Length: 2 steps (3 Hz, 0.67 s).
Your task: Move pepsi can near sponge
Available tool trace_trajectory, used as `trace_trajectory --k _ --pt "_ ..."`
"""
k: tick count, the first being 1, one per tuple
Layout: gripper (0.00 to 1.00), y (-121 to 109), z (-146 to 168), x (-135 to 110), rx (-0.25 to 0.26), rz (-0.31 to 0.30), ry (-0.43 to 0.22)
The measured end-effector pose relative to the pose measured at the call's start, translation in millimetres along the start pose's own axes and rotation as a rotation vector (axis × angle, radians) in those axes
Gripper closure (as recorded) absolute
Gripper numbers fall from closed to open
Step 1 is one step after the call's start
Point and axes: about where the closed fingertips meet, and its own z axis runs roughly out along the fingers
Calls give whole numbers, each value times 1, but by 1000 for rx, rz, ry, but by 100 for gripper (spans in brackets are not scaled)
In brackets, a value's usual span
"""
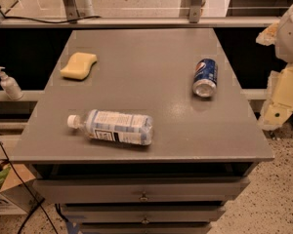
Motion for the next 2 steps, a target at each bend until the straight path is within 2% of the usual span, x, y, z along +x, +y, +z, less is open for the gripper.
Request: trace_trajectory --k 1,2 --pt "0 0 0 0 0 0 0" --pt "0 -2 1 -1 6 28 -25"
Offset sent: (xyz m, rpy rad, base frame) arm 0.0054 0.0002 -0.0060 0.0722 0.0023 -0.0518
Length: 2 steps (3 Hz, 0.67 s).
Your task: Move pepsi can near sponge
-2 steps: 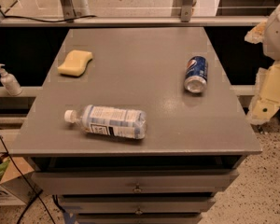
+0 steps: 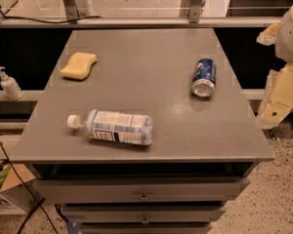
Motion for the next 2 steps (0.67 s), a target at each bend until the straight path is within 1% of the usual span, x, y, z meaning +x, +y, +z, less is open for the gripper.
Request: trace_trajectory --k 1,2 --pt "0 -14 8 -4 12 32 -128" --pt "0 -38 16 -22 9 56 -316"
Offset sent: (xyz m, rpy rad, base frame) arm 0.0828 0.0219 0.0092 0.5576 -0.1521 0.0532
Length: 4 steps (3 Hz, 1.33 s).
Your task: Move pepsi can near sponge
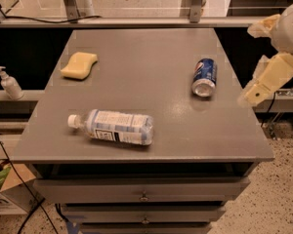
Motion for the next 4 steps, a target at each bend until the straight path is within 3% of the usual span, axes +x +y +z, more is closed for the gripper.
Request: trace_trajectory --k 1,2,3,4 --pt "0 2 4 -8 -18 7 -39" --pt "0 -8 15 -5 -5 76 -73" --pt "0 -27 47 -19 16 155 -167" --pt "0 -52 75 -30 37 209 -215"
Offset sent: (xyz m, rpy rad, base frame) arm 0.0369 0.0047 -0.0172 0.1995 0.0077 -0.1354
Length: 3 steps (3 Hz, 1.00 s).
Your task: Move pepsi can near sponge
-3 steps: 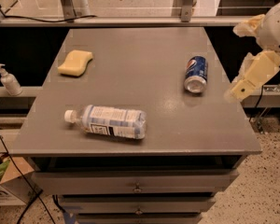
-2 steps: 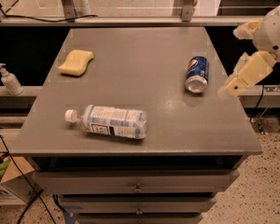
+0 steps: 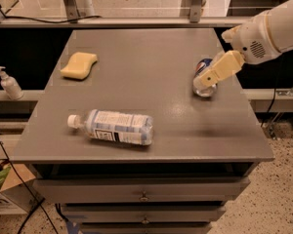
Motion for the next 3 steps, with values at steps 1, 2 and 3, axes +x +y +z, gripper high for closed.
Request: trace_trajectory --k 1,2,3 --pt "0 -18 31 3 5 60 -21" --pt "0 -34 57 21 7 117 -3" --pt "0 -46 73 46 11 169 34"
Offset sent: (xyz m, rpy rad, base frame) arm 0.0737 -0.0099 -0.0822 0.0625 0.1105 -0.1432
